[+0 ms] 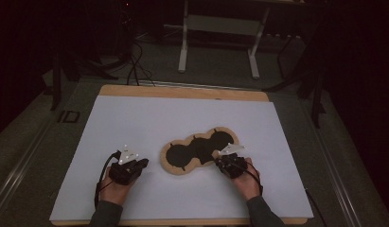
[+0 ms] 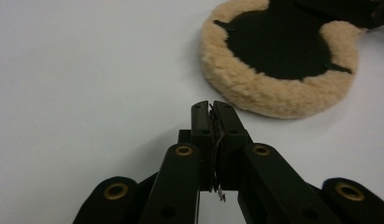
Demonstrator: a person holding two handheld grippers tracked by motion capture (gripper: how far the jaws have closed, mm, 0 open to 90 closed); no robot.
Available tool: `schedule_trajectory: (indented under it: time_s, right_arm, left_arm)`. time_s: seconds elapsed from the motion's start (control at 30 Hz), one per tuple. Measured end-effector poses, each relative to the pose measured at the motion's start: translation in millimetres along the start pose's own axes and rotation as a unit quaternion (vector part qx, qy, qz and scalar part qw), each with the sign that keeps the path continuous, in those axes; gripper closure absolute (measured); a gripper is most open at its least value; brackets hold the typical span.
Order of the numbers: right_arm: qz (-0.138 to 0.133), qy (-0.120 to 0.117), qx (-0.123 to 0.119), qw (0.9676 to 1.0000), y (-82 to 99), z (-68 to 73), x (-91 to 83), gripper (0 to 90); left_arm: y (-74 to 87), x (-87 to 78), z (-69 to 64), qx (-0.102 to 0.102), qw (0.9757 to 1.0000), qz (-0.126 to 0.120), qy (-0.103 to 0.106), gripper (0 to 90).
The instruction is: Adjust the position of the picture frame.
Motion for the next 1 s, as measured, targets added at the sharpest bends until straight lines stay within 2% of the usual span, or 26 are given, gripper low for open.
schedule_trajectory:
  time_s: [0.2,0.43,0.47,0.53,0.67,0.7,0.8,0.87,1.0]
  right_arm:
    - [-0.007,-0.003,0.003,1.0000,-6.5,2.5,4.6,89.8]
    - [-0.009,-0.008,-0.002,0.9999,-10.1,7.5,6.2,90.0]
    - [-0.011,-0.017,-0.006,0.9998,-11.2,10.6,6.3,89.9]
    - [-0.009,-0.015,-0.014,0.9997,-12.8,14.8,7.1,89.8]
    - [-0.008,-0.021,-0.016,0.9996,-13.5,14.0,6.8,89.7]
    - [-0.009,-0.022,-0.015,0.9996,-13.9,13.1,5.6,89.6]
    - [-0.016,-0.008,-0.023,0.9996,-17.7,5.9,-1.6,89.6]
    - [-0.030,0.003,-0.011,0.9995,-21.4,-3.5,-7.2,89.6]
    - [-0.047,0.024,0.022,0.9984,-25.6,-27.4,-13.9,88.6]
  left_arm:
    - [0.5,3.9,-3.7,0.008,0.9999,0.008,0.001,87.9]
    - [0.3,15.7,-21.7,0.048,0.9985,0.026,0.004,87.8]
    - [0.0,17.5,-25.3,0.054,0.9981,0.028,0.006,87.7]
    - [-0.9,20.8,-31.5,0.069,0.9971,0.031,0.007,87.1]
    - [-2.1,27.2,-43.6,0.086,0.9955,0.037,0.017,86.9]
    - [-2.4,29.0,-47.0,0.090,0.9950,0.038,0.021,87.0]
    - [-3.9,34.3,-57.7,0.102,0.9934,0.041,0.034,87.3]
    - [-4.9,37.2,-64.3,0.107,0.9924,0.043,0.043,87.4]
    - [-6.1,43.0,-73.6,0.123,0.9901,0.046,0.049,87.3]
Point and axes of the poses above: each handheld gripper's, and its own axes: x roughly forward along the jaws, y roughly out of its underside, z roughly to its left, the point moved 9 cm from there along x, roughly forward along the jaws, and after that the axes turned 10 degrees about z, right-handed, at the moved point
